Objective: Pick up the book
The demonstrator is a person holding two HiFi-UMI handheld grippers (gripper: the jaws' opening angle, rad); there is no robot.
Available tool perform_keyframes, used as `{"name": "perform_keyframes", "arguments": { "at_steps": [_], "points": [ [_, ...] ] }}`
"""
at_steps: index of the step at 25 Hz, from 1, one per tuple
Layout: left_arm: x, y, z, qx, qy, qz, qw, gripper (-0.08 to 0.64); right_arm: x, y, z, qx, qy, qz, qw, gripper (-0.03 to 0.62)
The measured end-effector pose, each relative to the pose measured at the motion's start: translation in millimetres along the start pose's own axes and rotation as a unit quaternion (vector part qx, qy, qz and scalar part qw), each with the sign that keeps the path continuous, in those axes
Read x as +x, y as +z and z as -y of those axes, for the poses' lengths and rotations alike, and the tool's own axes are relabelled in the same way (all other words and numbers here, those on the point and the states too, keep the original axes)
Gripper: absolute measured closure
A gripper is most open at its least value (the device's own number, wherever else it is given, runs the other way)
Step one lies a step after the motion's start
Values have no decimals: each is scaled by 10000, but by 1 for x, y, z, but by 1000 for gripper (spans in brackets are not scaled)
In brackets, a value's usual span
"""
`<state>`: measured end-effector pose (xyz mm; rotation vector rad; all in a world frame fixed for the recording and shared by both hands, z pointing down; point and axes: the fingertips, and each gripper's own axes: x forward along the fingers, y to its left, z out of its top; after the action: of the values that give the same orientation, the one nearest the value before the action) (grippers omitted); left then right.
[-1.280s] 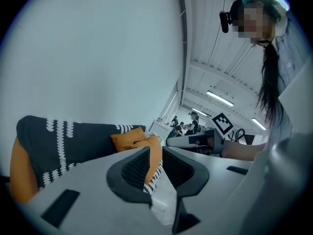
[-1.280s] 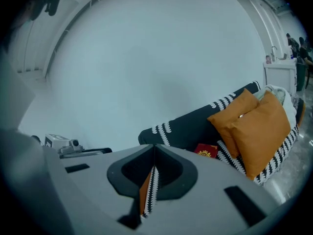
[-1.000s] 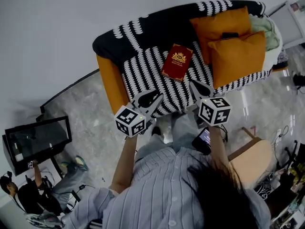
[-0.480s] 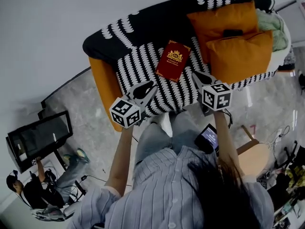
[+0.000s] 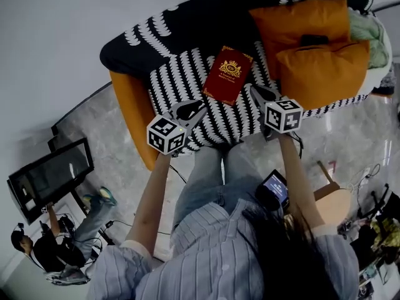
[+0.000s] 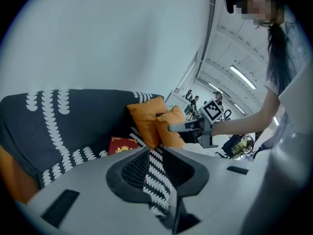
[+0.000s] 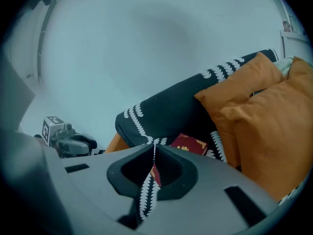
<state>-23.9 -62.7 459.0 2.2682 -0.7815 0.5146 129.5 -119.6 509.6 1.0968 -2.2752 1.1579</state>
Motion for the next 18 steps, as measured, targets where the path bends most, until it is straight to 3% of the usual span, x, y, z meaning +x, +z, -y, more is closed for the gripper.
{"name": "perform_keyframes", "arguments": {
  "at_steps": [6,13,18],
  "points": [
    [25,-21,-41,-129,-185,-312,9993,479,32,-19,27,606,-103,-85,9981,569],
    [65,-62,-97,-181,-263,-752,9967,476,79,-50,63,846,-293,-265,9956,569],
    [92,-82,-126,-186,-345,-1083,9933,471,105,-72,85,1405,-355,-246,9891,569]
  ]
}}
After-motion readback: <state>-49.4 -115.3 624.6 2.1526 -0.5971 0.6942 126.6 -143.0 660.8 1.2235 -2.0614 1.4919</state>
